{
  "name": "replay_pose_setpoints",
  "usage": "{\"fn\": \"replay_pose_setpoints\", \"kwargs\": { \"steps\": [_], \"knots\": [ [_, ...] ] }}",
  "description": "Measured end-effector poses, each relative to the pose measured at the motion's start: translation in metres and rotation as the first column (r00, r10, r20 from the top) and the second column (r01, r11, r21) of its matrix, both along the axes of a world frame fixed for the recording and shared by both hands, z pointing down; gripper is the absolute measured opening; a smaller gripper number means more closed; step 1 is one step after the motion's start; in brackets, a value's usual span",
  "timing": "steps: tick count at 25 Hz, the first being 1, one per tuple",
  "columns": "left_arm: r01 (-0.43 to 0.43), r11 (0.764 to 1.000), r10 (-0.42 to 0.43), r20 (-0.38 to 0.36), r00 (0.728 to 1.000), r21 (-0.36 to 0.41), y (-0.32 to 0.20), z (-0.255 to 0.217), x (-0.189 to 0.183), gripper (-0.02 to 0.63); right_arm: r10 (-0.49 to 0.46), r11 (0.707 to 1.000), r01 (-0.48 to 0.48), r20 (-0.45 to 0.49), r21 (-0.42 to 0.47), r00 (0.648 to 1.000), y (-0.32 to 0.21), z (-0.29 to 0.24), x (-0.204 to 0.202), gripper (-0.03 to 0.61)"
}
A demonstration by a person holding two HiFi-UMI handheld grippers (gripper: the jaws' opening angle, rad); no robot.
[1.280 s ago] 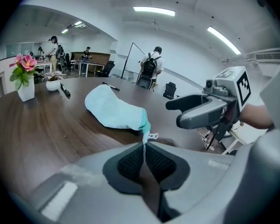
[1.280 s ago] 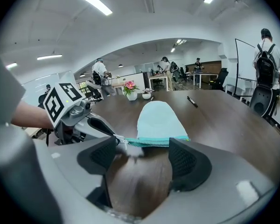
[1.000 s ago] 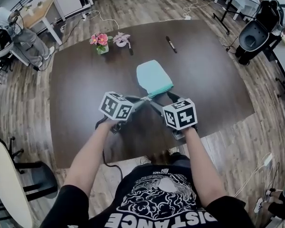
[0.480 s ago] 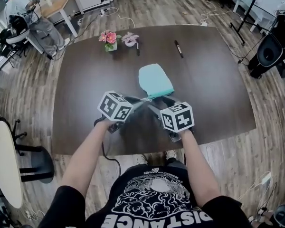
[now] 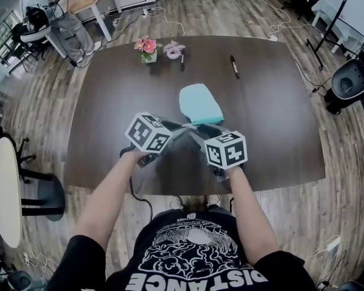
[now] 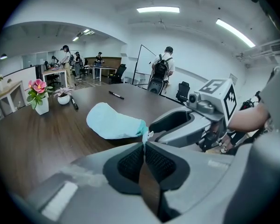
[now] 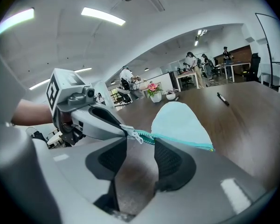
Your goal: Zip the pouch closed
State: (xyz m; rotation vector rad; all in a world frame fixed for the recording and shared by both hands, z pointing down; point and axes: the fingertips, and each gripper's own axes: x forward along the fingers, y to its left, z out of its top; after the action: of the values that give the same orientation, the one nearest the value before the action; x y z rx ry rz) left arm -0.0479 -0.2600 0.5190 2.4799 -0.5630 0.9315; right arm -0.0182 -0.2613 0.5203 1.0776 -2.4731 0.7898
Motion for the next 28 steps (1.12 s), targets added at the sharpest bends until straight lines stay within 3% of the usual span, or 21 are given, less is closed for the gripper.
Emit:
{"fn": "replay_pose_setpoints", "kwargs": {
  "steps": [13, 28],
  "knots": [
    [0.040, 0.999, -0.041, -0.020, 0.999, -0.013, -0.002, -0.003, 0.003, 0.018, -0.009, 1.000, 0.011, 0.110, -0.021, 0.994, -0.007, -0.008, -0.004, 0.139],
    [0.195, 0.980, -0.197, -0.120, 0.973, -0.030, -0.007, -0.013, -0.005, 0.017, 0.055, 0.998, -0.057, 0.149, 0.008, 0.987, -0.008, -0.020, -0.009, 0.011]
  ]
}}
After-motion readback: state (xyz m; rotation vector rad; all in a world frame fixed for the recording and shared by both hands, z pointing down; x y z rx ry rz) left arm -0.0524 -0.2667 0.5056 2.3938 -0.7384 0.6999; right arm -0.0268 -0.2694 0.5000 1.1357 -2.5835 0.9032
